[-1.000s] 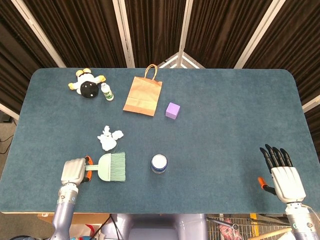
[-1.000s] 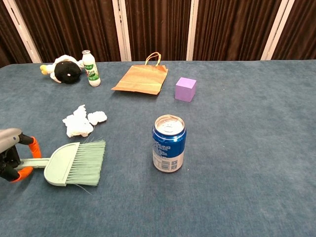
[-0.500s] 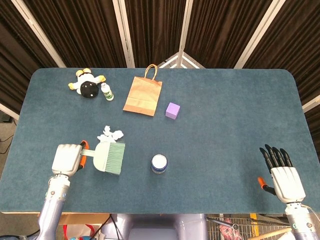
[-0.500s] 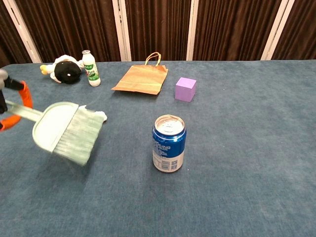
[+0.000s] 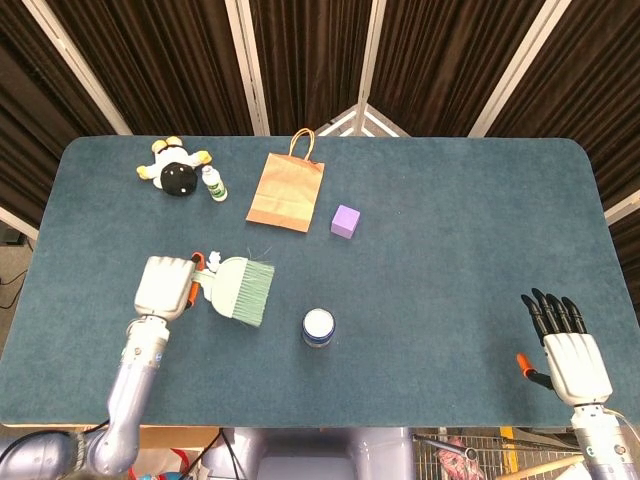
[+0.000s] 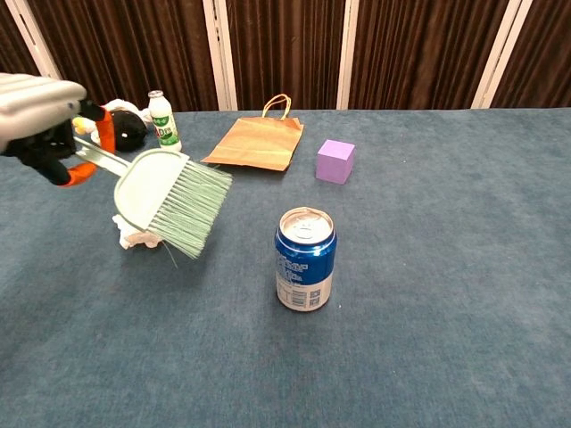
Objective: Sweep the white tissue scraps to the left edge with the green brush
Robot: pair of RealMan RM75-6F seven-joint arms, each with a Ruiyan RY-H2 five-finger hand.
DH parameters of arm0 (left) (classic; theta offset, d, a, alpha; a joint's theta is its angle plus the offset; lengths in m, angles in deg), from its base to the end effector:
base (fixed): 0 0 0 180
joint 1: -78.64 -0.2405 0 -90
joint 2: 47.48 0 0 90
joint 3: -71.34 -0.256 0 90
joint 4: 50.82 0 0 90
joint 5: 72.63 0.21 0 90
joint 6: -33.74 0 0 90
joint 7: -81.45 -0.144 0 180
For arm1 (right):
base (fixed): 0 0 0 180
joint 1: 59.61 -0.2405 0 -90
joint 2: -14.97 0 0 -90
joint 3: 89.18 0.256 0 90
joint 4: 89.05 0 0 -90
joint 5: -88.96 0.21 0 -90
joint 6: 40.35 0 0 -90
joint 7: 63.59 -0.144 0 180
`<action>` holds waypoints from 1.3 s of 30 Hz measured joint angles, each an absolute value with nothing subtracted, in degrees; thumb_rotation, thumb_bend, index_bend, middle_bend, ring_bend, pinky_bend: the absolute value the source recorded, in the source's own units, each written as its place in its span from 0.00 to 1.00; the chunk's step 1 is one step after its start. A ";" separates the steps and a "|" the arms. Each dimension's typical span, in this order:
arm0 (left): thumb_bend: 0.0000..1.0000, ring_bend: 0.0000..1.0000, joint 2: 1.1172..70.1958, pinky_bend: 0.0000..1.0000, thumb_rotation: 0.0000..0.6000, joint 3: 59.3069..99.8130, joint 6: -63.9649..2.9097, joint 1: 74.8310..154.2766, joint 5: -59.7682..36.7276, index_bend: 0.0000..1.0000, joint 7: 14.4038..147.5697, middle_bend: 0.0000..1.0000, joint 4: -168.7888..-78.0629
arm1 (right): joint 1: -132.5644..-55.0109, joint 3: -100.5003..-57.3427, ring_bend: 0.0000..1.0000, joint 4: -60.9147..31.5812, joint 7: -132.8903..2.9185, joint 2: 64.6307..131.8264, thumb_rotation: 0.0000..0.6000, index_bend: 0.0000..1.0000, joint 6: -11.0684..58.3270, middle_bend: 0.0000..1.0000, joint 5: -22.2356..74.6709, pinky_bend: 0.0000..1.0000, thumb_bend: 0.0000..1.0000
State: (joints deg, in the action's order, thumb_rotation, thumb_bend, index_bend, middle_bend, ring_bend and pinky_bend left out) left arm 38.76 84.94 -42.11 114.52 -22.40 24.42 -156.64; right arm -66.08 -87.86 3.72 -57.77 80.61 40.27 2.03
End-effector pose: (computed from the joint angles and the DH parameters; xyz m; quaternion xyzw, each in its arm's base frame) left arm -0.1375 0.3037 0.0313 -0.7005 -0.3170 -0.2871 0.5713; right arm -0.3062 -0.1829 0.1348 0.6395 -0.3830 0.3496 0.5675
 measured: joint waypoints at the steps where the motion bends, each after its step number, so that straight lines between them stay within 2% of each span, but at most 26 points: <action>1: 0.76 1.00 39.70 1.00 1.00 85.29 -41.41 115.47 -23.42 0.77 23.84 1.00 -155.05 | -66.10 -87.84 0.00 3.69 -57.92 80.60 1.00 0.00 40.13 0.00 2.16 0.00 0.32; 11: 0.77 1.00 46.27 1.00 1.00 87.37 -35.43 122.14 -30.40 0.77 21.89 1.00 -142.25 | -66.38 -87.58 0.00 3.75 -59.41 80.33 1.00 0.00 39.24 0.00 3.03 0.00 0.32; 17: 0.77 1.00 45.83 1.00 1.00 86.28 -33.79 122.48 -32.35 0.77 22.98 1.00 -139.82 | -66.37 -87.63 0.00 3.77 -59.22 80.30 1.00 0.00 39.13 0.00 3.19 0.00 0.32; 21: 0.77 1.00 42.56 1.00 1.00 85.22 -33.63 120.89 -32.58 0.77 24.97 1.00 -140.47 | -66.17 -87.78 0.00 3.90 -58.99 80.15 1.00 0.00 39.47 0.00 2.96 0.00 0.32; 32: 0.77 1.00 28.31 1.00 1.00 79.94 -33.37 113.32 -29.07 0.77 34.47 1.00 -140.40 | -65.80 -88.26 0.00 4.19 -57.38 80.12 1.00 0.00 40.39 0.00 1.80 0.00 0.32; 39: 0.77 1.00 20.92 1.00 1.00 80.27 -34.03 110.43 -24.84 0.77 43.74 1.00 -140.28 | -65.85 -88.17 0.00 4.13 -57.08 80.28 1.00 0.00 40.62 0.00 1.51 0.00 0.32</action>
State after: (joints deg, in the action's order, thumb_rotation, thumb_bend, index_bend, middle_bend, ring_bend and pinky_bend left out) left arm 20.92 80.27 -34.03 110.43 -24.84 43.74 -140.28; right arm -65.85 -88.17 4.13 -57.08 80.28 40.62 1.51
